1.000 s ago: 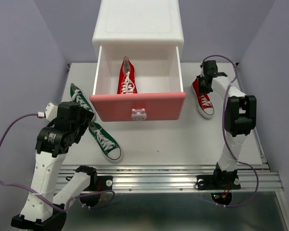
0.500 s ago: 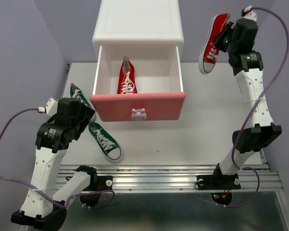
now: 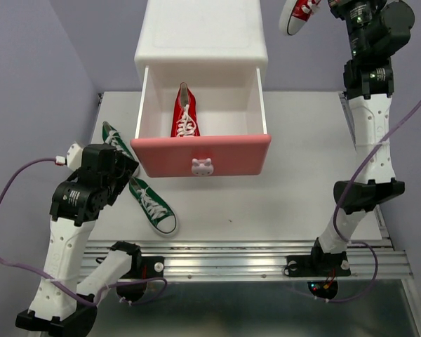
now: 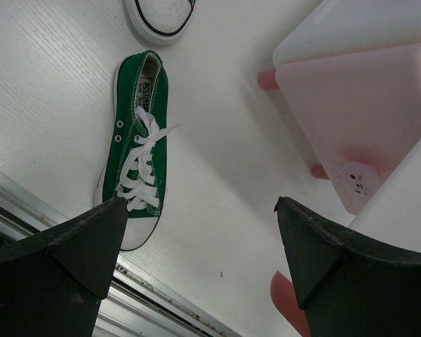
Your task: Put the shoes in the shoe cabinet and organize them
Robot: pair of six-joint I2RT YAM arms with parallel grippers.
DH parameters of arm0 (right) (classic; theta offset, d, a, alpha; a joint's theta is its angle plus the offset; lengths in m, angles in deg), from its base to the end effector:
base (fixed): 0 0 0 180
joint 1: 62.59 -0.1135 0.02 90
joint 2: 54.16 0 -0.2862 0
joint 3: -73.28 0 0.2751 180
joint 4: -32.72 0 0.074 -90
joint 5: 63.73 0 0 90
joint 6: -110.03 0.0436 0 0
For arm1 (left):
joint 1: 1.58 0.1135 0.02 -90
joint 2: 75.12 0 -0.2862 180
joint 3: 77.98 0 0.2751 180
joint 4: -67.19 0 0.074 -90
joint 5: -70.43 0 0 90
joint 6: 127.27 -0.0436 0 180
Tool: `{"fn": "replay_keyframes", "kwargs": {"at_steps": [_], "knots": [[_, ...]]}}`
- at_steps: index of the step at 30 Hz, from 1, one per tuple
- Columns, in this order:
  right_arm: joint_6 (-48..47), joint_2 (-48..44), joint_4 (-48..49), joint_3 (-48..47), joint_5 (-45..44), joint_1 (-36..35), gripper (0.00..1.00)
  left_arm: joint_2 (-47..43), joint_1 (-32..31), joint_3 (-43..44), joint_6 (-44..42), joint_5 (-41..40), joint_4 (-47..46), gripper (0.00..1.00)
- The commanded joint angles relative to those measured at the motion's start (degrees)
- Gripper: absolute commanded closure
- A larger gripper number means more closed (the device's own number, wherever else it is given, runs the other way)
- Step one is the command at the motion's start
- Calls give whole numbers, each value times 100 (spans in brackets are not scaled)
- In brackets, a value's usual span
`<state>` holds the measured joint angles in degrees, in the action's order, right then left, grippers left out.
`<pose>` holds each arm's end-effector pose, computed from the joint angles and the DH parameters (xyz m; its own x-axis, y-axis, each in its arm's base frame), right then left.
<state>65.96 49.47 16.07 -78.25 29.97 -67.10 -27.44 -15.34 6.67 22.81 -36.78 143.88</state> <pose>0.3710 0.0321 0.6567 0.2638 0.7400 -0.6187 -0.4644 0.6596 0.5910 0.1352 -0.0198 0.4167 -0.3149 -0.7753 -0.5475 -0.5349 0.6215 -0.5724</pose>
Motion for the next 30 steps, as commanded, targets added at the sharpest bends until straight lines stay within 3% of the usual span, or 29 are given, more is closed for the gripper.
{"fn": "replay_keyframes", "kwargs": {"at_steps": [1, 8, 15, 20, 30], "knots": [[953, 253, 1346, -792, 473, -425, 99, -101, 14, 99, -48, -28, -20, 1], [603, 210, 1031, -555, 744, -1708, 99, -57, 14, 125, -110, 7, 6, 1], [689, 26, 994, -345, 1114, -2325, 99, -189, 14, 11, -66, 157, 7, 1], [234, -124, -57, -354, 1404, -2843, 99, -136, 14, 20, -127, 165, 15, 1], [-725, -616, -2037, 208, 1010, -3943, 99, -251, 14, -112, -31, 201, 7, 1]]}}
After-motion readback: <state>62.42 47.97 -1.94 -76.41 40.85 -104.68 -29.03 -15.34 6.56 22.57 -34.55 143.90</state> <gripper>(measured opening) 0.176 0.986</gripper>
